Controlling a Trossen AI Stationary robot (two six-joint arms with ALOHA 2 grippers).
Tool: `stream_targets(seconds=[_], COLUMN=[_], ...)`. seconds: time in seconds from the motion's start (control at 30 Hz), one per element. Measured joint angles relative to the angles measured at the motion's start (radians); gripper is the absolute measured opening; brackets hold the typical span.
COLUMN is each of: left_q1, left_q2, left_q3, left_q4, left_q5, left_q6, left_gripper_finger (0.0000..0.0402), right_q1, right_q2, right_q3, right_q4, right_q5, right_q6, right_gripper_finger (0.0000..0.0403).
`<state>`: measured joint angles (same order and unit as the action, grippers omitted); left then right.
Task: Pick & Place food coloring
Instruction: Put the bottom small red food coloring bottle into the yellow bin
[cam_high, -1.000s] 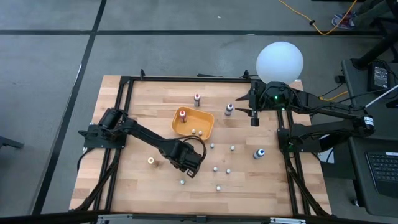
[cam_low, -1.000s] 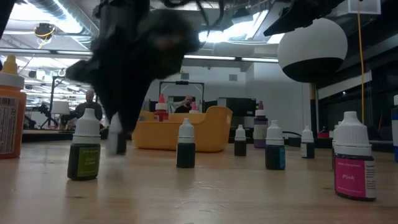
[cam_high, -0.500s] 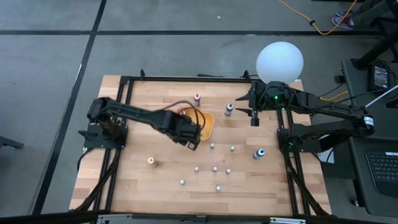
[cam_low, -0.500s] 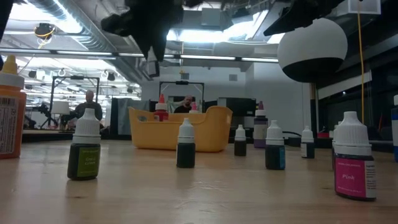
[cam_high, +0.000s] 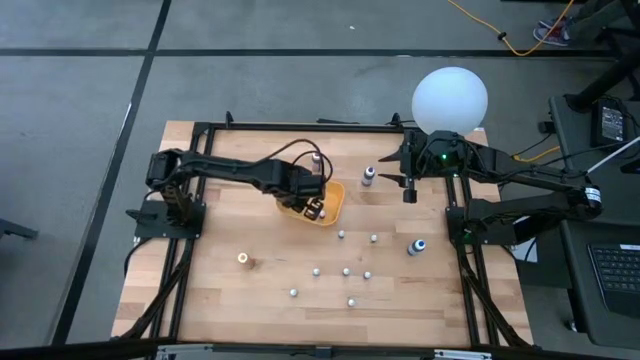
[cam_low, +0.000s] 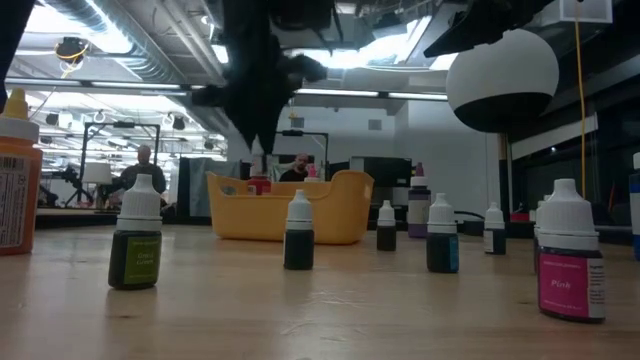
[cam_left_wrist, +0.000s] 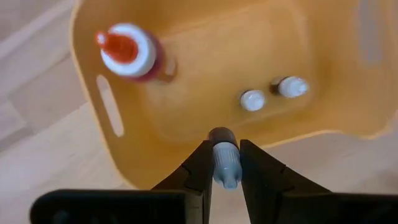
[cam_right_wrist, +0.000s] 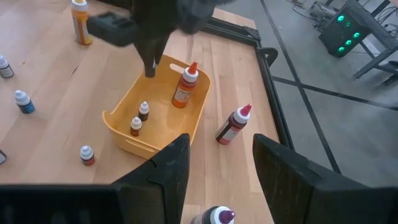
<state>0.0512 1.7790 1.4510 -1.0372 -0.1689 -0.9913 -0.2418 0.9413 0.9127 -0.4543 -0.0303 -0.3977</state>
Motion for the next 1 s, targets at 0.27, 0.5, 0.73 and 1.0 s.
stream_targets(seconds=[0.27, 0.5, 0.73, 1.0], left_q1=[0.011, 0.011, 0.029, 0.056], left_q2=[0.0, 0.003, 0.003, 0.003], left_q3=[-0.122, -0.188, -0.211, -0.239], left_q4=[0.124, 0.201, 0.227, 0.279], left_q5=[0.016, 0.029, 0.023, 0.036], left_q6=[0.01, 0.018, 0.034, 0.059], left_gripper_finger=[0.0058, 0.0058, 0.0058, 0.0058], right_q1=[0.0, 0.0, 0.0, 0.0], right_q2=[0.0, 0.0, 0.0, 0.0], right_q3=[0.0, 0.0, 0.0, 0.0], right_q4=[0.0, 0.0, 0.001, 0.001], right_q5=[0.001, 0.001, 0.002, 0.002], right_q6=[0.0, 0.0, 0.0, 0.0], right_gripper_finger=[0.0177, 0.0177, 0.0177, 0.0177])
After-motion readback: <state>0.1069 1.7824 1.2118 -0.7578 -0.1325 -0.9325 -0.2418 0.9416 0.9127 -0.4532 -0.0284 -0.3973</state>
